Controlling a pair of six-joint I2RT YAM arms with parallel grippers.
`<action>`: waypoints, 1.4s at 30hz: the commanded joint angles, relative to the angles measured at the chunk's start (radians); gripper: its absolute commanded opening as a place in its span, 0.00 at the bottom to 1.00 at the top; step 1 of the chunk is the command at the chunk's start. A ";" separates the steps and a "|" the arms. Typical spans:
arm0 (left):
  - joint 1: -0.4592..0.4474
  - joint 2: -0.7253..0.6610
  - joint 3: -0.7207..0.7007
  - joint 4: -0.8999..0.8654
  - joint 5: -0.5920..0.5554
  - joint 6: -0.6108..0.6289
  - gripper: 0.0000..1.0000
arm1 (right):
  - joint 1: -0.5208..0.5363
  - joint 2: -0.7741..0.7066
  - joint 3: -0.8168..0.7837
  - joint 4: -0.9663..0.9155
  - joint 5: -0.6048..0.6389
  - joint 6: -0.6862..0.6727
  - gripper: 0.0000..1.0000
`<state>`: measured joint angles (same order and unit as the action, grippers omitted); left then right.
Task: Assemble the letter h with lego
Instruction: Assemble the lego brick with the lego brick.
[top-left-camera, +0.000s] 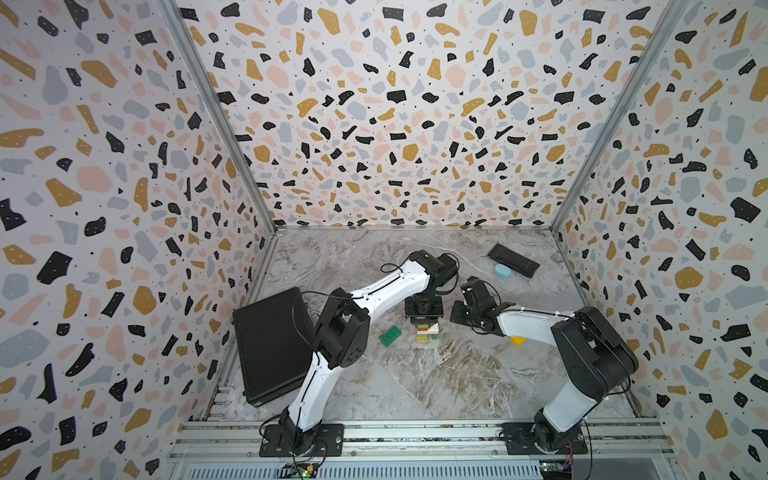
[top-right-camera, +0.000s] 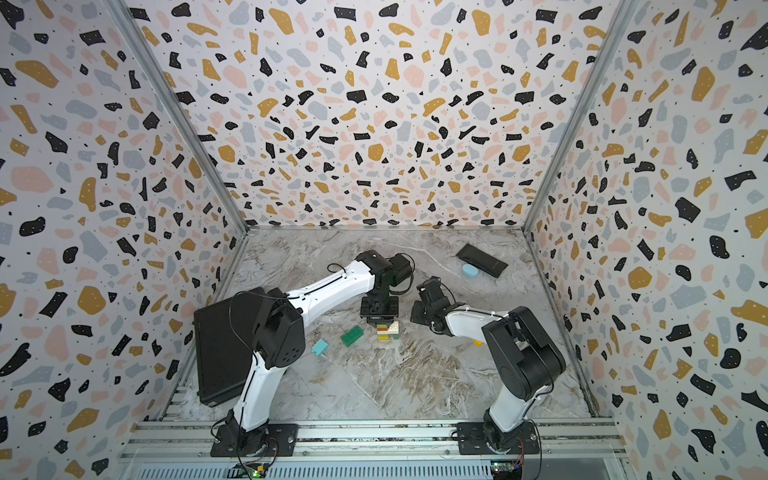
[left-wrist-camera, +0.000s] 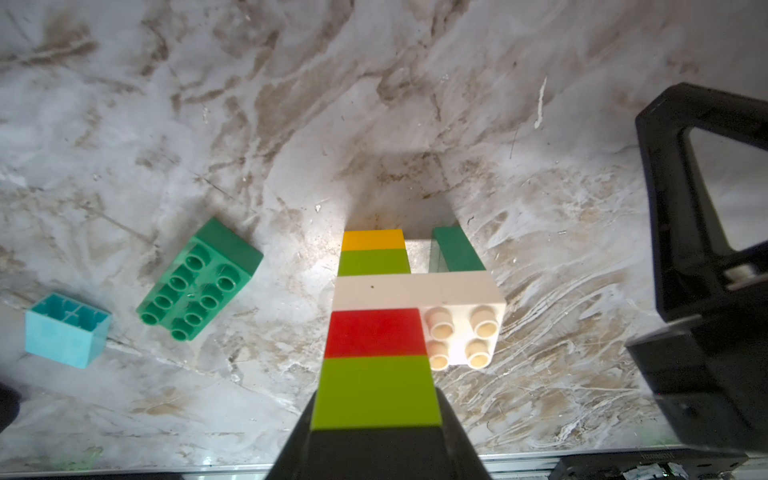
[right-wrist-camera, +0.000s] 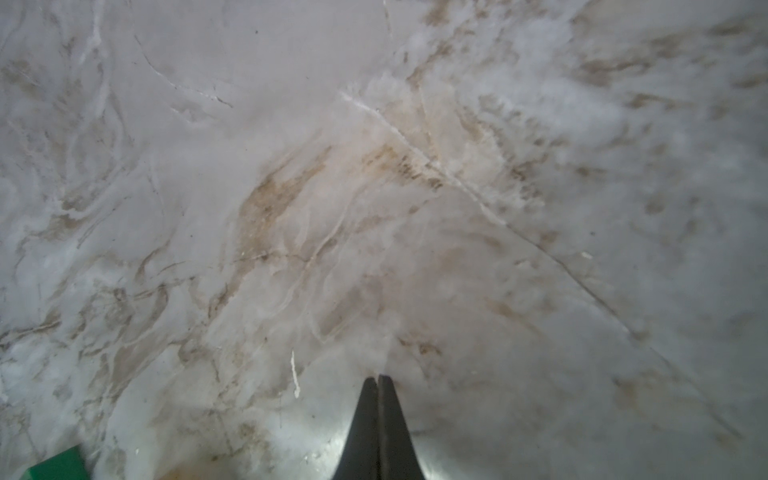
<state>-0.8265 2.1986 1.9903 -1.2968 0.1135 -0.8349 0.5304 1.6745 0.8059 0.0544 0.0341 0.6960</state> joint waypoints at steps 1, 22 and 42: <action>-0.003 0.076 -0.022 -0.017 -0.016 -0.026 0.09 | 0.000 -0.035 0.006 -0.025 0.008 -0.004 0.00; 0.002 0.048 0.057 -0.051 -0.102 0.025 0.53 | 0.000 -0.070 -0.021 0.010 0.018 -0.006 0.02; 0.012 -0.353 -0.033 -0.013 -0.146 0.301 0.99 | 0.000 -0.156 -0.175 0.348 -0.044 -0.090 0.51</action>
<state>-0.8192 1.9556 2.0422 -1.3239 -0.0055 -0.6533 0.5304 1.5593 0.6819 0.2367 0.0177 0.6460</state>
